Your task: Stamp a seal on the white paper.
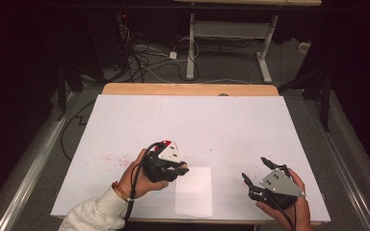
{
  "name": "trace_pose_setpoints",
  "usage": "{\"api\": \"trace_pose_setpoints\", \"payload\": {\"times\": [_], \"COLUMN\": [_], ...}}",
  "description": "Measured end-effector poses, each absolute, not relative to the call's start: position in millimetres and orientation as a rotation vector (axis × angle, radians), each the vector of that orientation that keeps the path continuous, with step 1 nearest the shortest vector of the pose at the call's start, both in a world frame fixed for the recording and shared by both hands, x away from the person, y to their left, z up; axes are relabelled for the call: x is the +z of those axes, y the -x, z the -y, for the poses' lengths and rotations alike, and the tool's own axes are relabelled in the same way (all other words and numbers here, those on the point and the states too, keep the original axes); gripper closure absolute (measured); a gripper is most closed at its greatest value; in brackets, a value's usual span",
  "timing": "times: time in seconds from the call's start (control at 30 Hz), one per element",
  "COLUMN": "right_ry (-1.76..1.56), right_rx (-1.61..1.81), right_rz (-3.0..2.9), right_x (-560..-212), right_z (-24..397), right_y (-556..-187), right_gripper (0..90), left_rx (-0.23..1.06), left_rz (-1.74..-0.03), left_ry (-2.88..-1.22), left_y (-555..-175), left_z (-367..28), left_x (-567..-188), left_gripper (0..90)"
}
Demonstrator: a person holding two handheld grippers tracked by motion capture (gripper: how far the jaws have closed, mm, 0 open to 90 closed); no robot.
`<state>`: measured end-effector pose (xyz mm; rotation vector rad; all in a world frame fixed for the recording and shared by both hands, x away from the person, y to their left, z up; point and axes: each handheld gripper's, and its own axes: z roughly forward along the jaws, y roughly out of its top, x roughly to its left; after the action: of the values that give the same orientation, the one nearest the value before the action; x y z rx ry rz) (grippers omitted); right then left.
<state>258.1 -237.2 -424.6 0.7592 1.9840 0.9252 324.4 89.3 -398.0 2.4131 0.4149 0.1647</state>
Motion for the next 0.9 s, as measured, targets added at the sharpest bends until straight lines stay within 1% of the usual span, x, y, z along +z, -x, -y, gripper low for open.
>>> {"api": "trace_pose_setpoints", "payload": {"times": [0.47, 0.9], "right_ry": [-0.756, -0.749], "right_rx": [0.922, 0.91], "right_rz": [-1.993, -1.987], "right_x": [-425.8, -426.6], "right_z": [235.9, 235.7], "right_y": [-257.8, -258.0], "right_gripper": [26.7, 26.5], "left_rx": [0.084, 0.058], "left_rz": [-0.361, -0.343], "left_ry": [-2.502, -2.586], "left_y": [-320.8, -322.8], "left_z": [-61.5, -45.2], "left_x": [-426.0, -449.8], "left_gripper": [73.3, 73.3]}}
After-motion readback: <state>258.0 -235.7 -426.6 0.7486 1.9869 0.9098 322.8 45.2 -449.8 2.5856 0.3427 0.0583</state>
